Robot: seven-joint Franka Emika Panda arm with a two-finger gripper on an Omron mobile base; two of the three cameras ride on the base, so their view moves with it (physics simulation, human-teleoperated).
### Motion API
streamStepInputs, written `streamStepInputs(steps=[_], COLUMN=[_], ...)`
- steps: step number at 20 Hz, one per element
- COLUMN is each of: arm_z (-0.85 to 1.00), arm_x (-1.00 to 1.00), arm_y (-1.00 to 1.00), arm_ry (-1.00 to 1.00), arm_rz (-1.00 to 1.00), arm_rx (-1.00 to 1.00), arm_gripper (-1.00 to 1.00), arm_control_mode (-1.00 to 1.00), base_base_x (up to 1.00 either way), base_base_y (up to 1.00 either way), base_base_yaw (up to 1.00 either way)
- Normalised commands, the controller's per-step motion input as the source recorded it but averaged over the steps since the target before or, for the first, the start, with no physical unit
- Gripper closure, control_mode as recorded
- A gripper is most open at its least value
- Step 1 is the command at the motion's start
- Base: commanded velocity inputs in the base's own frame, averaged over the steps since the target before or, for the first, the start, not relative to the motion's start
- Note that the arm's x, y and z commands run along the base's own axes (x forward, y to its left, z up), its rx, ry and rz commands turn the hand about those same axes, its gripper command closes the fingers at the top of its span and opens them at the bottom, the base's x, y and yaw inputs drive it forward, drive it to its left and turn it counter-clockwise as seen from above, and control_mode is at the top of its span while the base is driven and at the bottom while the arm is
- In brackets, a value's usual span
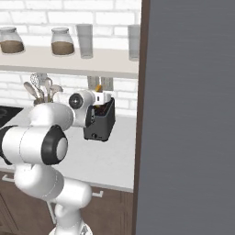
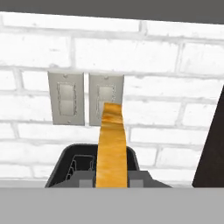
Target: Start the toaster. Once the lever pops up, take the bread to the plate on the dining counter.
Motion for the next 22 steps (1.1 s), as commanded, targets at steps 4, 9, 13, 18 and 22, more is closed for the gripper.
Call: streamStepInputs(steps=[4, 9, 13, 18, 22], arm_z=[0.73, 0.62, 0.36, 0.34, 0.29], arm_x=[-0.64, -0.86, -0.99, -1.0, -1.0], arm_y=[0.0, -0.03, -0.14, -0.2, -0.1], arm_ry=[0.02, 0.13, 0.2, 0.12, 0.1], arm_rz=[0.0, 0.0, 0.0, 0.0, 0.0], arm_rx=[0.12, 0.11, 0.02, 0.0, -0.01], arm_gripper=[1.0, 1.0, 1.0, 1.0, 1.0], arm_control_mode=[-1.0, -1.0, -1.0, -1.0, -1.0], base_base_x=[0.0, 0.0, 0.0, 0.0, 0.0], base_base_y=[0.0, 0.0, 0.0, 0.0, 0.0], base_base_yaw=[0.0, 0.0, 0.0, 0.0, 0.0])
